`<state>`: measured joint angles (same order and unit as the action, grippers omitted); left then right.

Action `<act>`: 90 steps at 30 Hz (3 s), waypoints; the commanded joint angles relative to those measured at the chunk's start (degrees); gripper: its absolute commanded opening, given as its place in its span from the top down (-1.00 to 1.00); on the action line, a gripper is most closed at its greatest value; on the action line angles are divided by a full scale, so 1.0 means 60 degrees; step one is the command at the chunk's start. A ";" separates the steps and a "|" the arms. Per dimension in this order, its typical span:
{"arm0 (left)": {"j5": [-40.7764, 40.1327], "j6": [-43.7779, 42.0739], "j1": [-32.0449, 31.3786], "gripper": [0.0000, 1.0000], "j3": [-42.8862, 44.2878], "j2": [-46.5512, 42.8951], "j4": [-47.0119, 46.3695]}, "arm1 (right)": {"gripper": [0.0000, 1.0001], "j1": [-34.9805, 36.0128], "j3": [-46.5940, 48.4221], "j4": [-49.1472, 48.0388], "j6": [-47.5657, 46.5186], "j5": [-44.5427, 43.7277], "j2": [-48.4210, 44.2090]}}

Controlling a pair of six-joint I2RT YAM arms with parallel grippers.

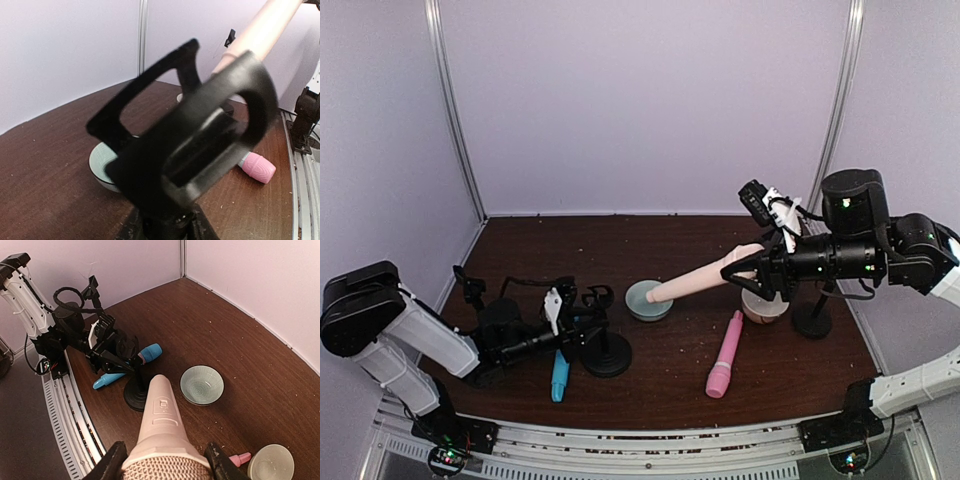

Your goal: Attach the microphones to the stand

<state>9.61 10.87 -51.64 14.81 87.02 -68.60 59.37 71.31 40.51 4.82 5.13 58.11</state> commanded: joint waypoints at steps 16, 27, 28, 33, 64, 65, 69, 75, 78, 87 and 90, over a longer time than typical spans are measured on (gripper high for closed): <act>-0.6247 0.0775 -0.2980 0.91 0.1326 0.0573 0.0034 | 1.00 -0.0037 -0.0089 -0.0258 0.0004 -0.0538 -0.0138; -0.4978 0.0444 -0.2961 -0.20 0.0322 -0.0630 0.0733 | 1.00 -0.0049 0.0024 0.0039 -0.0073 -0.0536 -0.0319; -0.4651 0.0310 -0.2916 -0.25 0.0303 -0.0829 0.0933 | 1.00 -0.0046 -0.0019 0.0035 -0.0069 -0.0514 -0.0347; -0.1651 0.0084 -0.1823 -0.26 0.0488 -0.1435 0.2419 | 1.00 -0.0078 -0.0134 -0.0017 -0.0141 -0.0258 -0.0386; 0.1082 0.0912 -0.0271 0.21 0.1150 0.1289 -0.0965 | 1.00 -0.0081 0.0273 -0.0394 0.0266 0.1217 0.0080; 0.0730 0.0938 -0.0271 0.10 0.1070 0.1194 -0.0850 | 1.00 -0.0081 0.0255 -0.0402 0.0275 0.1212 0.0061; -0.1185 0.1103 -0.0433 -0.17 0.0557 0.0630 -0.0692 | 1.00 -0.0077 0.0141 -0.0445 0.0310 0.1120 -0.0055; -0.4009 0.1034 -0.1626 -0.23 0.0497 -0.0161 0.0196 | 1.00 -0.0082 0.0044 -0.0559 0.0268 0.1101 -0.0012; -0.5725 0.1409 -0.2141 -0.19 0.0634 -0.0306 0.0650 | 1.00 -0.0076 0.0089 -0.0606 0.0268 0.1123 0.0042; -0.6483 0.1715 -0.2497 0.08 0.0717 -0.0271 0.0638 | 1.00 -0.0079 -0.0059 -0.0687 0.0252 0.1169 -0.0018; -0.6235 0.1543 -0.2512 0.19 0.0819 -0.0163 0.0460 | 1.00 -0.0081 -0.0060 -0.0698 0.0287 0.1167 -0.0050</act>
<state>-25.82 21.04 -66.72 18.41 85.69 -64.49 59.11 71.31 38.37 6.02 11.70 58.67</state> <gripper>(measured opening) 0.421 0.494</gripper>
